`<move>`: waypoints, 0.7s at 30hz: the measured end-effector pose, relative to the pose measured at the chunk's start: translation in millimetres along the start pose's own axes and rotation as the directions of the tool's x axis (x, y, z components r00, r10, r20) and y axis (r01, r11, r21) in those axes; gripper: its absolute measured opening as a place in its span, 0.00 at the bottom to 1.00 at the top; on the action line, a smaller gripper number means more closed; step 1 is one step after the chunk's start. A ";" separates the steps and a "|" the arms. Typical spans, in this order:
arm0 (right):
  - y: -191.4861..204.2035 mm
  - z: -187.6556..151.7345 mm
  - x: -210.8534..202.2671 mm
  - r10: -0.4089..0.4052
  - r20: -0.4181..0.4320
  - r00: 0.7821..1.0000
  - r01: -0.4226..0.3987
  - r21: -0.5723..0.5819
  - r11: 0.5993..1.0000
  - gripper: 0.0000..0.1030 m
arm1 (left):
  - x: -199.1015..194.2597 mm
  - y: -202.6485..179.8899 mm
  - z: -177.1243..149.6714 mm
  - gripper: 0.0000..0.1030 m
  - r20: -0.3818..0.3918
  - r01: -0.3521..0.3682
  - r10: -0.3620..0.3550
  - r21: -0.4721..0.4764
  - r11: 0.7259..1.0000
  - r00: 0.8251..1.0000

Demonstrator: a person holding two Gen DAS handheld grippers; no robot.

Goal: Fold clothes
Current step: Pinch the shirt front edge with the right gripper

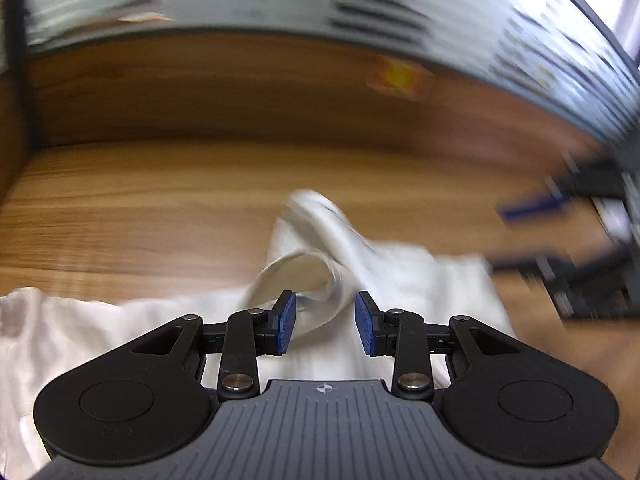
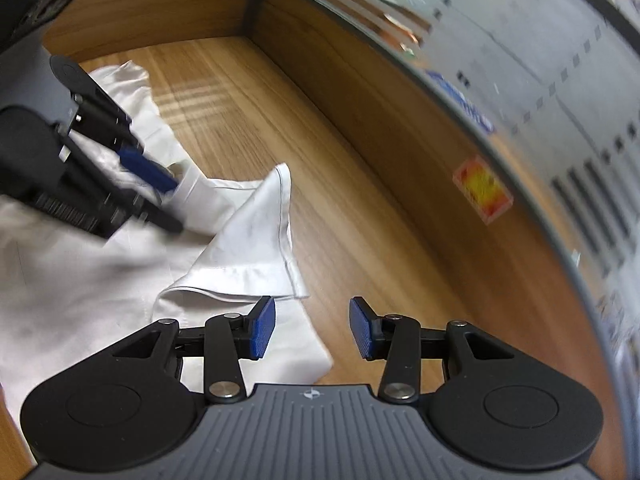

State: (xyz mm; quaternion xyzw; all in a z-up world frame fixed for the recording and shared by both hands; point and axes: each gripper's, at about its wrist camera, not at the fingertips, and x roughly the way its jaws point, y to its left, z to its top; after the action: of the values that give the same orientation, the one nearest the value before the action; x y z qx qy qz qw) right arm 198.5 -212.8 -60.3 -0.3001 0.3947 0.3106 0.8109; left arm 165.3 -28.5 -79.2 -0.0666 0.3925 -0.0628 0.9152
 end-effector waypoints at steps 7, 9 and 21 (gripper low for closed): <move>-7.4 -3.5 20.7 0.069 -0.025 0.997 -0.062 0.197 0.978 0.46 | -0.8 28.2 7.7 0.35 -0.035 -0.042 0.039 -0.087 0.995 0.999; -9.5 -4.5 26.6 0.089 -0.029 0.996 -0.079 0.253 0.964 0.46 | -4.1 31.1 5.2 0.35 -0.057 -0.038 0.034 -0.072 0.997 0.998; -26.3 -8.6 65.1 0.174 -0.014 0.985 -0.143 0.498 0.855 0.38 | -36.2 46.3 -26.7 0.38 -0.124 -0.029 0.027 -0.020 0.999 0.992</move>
State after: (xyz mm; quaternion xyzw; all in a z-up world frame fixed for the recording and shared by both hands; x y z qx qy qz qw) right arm 246.3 -218.2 -112.1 -0.0578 0.5081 0.2558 0.8204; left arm 124.0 21.1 -79.6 -0.0672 0.4502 -0.0497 0.8890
